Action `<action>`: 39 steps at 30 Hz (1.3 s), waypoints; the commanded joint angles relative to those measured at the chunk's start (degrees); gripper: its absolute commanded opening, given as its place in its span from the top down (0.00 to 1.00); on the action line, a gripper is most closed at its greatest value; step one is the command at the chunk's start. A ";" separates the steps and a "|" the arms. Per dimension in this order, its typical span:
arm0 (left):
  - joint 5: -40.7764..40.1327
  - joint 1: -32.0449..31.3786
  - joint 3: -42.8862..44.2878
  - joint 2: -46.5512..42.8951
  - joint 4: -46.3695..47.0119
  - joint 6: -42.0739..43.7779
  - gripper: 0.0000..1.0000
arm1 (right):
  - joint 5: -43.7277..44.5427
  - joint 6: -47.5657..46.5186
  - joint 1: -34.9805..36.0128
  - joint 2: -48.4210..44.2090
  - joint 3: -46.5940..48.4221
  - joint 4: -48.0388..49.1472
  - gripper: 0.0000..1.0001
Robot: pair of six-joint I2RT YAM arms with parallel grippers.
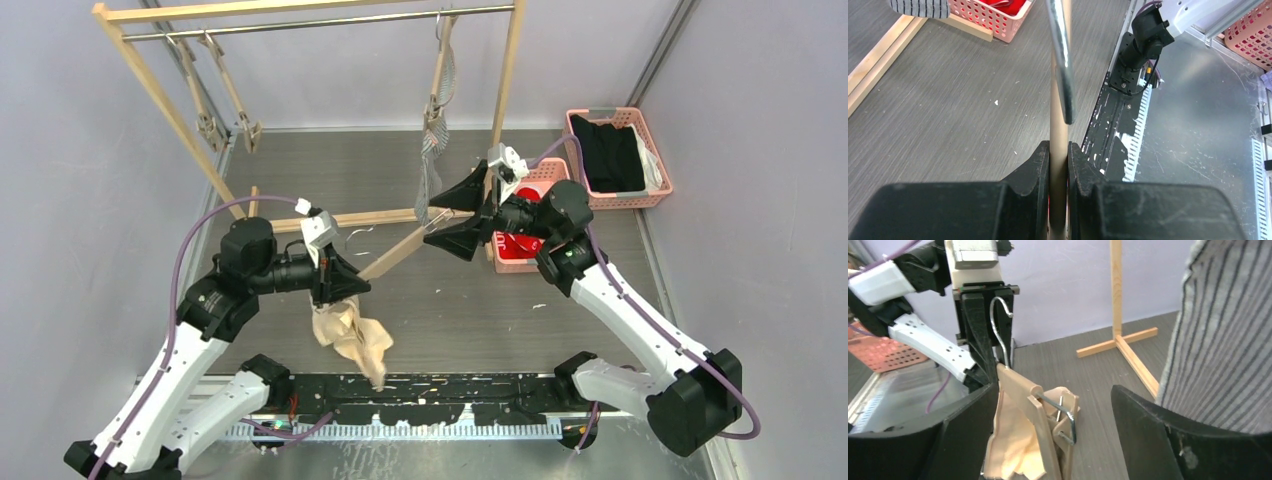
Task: Remove the underwear clipped to the hanger
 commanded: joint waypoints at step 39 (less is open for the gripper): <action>5.38 -2.01 -6.38 7.67 41.77 -23.45 1.00 | 16.67 23.22 1.77 6.12 -13.39 46.83 0.21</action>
